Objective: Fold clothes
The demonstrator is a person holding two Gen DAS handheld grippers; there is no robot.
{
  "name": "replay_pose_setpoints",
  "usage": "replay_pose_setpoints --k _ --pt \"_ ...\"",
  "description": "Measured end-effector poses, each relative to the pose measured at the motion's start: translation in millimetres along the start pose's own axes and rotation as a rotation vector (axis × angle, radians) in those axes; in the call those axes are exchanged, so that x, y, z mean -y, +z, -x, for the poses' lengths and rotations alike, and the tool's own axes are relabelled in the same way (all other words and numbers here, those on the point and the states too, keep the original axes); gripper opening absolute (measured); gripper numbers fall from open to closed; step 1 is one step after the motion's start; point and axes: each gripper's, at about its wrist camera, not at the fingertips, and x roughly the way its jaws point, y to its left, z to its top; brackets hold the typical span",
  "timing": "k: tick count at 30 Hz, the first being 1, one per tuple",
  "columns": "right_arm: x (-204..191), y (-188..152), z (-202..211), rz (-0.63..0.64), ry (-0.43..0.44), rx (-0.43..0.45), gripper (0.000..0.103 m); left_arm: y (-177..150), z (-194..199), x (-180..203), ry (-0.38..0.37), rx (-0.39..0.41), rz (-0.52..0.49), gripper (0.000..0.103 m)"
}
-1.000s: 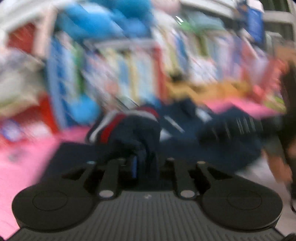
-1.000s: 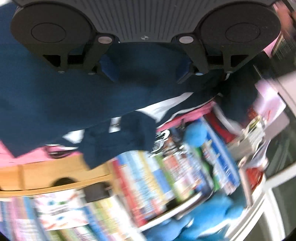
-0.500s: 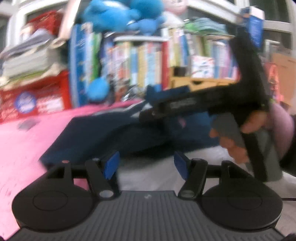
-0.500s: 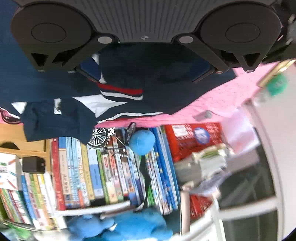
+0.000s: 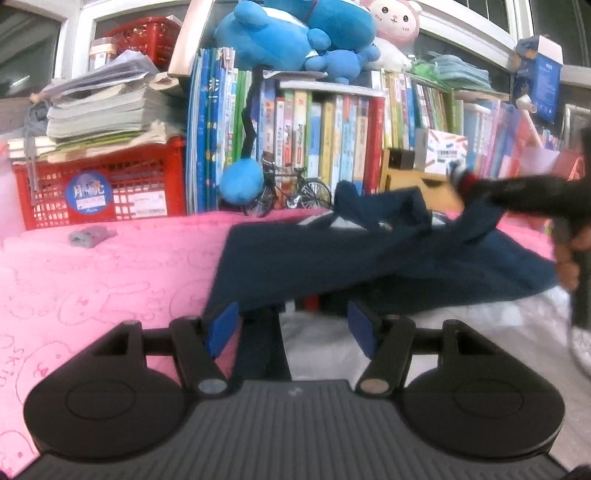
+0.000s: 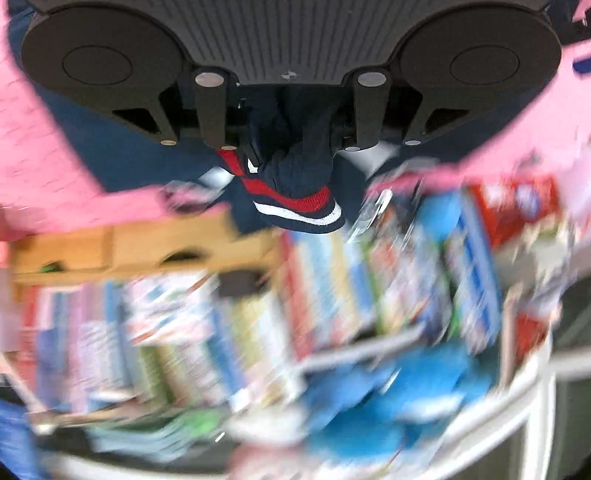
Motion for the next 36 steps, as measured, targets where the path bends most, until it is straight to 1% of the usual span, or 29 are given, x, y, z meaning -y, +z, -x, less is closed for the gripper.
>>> replay_pose_setpoints --k 2,3,5,6,7,8,9,11,13,14,15,17,18,19,20,21,22,24,26,27,28,29,30,31,33,36 --pt "23.8 3.9 6.8 -0.041 -0.018 0.029 0.034 1.3 -3.8 1.9 0.013 -0.003 -0.009 0.065" --pt "35.7 5.9 10.3 -0.062 -0.028 0.044 0.038 1.9 -5.7 2.5 0.016 -0.005 -0.012 0.065" --pt "59.4 9.9 17.1 -0.103 -0.046 0.073 0.051 3.5 -7.9 3.4 0.034 -0.004 -0.014 0.065" --pt "71.3 11.8 20.5 -0.123 -0.055 0.088 0.063 4.5 -7.8 3.4 0.036 0.000 -0.014 0.065" --pt "77.5 9.5 20.0 -0.130 -0.078 0.075 0.077 5.5 -7.4 3.2 0.038 0.004 -0.014 0.065" --pt "81.3 6.4 20.2 -0.129 -0.090 0.054 0.083 7.3 -7.2 3.2 0.041 0.009 -0.017 0.065" --pt "85.0 3.3 20.9 -0.128 -0.098 0.033 0.086 9.4 -7.1 3.1 0.043 0.014 -0.020 0.065" --pt "90.8 -1.8 22.6 -0.123 -0.114 -0.002 0.086 15.0 -8.0 3.3 0.050 0.024 -0.027 0.066" --pt "92.8 -5.5 26.7 -0.120 -0.125 -0.019 0.087 22.4 -13.1 4.4 0.053 0.036 -0.033 0.067" --pt "92.6 -7.3 30.0 -0.123 -0.129 -0.025 0.087 25.9 -17.0 5.6 0.056 0.040 -0.039 0.069" --pt "94.2 -8.2 30.9 -0.140 -0.136 -0.028 0.087 29.3 -23.3 6.8 0.068 0.041 -0.048 0.069" --pt "93.9 -10.0 31.2 -0.159 -0.131 -0.024 0.083 32.1 -38.0 7.7 0.109 0.029 -0.067 0.069" --pt "94.6 -10.6 30.1 -0.162 -0.123 -0.023 0.068 31.4 -46.1 6.6 0.135 0.012 -0.070 0.069" --pt "92.3 -10.1 27.5 -0.151 -0.111 -0.027 0.052 31.1 -51.0 3.3 0.153 -0.004 -0.058 0.069" --pt "89.1 -9.2 24.5 -0.136 -0.099 -0.033 0.046 31.1 -55.1 -0.6 0.167 -0.020 -0.042 0.067" --pt "86.0 -8.4 21.6 -0.122 -0.087 -0.038 0.035 32.8 -54.1 -5.0 0.161 -0.016 -0.012 0.067" --pt "82.8 -7.5 18.6 -0.107 -0.075 -0.044 0.032 34.9 -51.9 -9.5 0.149 -0.007 0.020 0.067" --pt "66.1 1.9 12.9 -0.050 -0.020 -0.022 0.026 43.9 -47.9 -13.0 0.109 0.030 0.066 0.066" --pt "49.7 17.0 18.0 -0.040 0.120 0.053 0.022 51.8 -44.6 -9.5 0.094 0.070 0.065 0.067" --pt "46.1 23.0 24.3 -0.053 0.218 0.106 0.020 55.6 -43.0 -7.4 0.088 0.090 0.063 0.068" --pt "43.7 28.6 31.5 -0.070 0.323 0.161 0.019 56.1 -43.2 -4.5 0.080 0.093 0.051 0.068" --pt "40.3 32.4 35.7 -0.057 0.336 0.193 0.019 55.8 -43.8 -1.4 0.071 0.093 0.037 0.068" --pt "36.6 35.7 39.1 -0.038 0.325 0.218 0.019 54.0 -47.0 1.9 0.061 0.080 0.020 0.068" --pt "37.9 32.4 37.6 -0.016 0.292 0.207 0.019 49.5 -51.3 5.2 0.057 0.061 -0.005 0.068" --pt "43.2 22.5 32.2 0.028 0.215 0.164 0.019 38.5 -60.9 11.3 0.075 0.022 -0.048 0.068" --pt "51.3 7.5 24.0 0.093 0.099 0.100 0.021 24.0 -74.8 15.2 0.100 -0.039 -0.081 0.068"
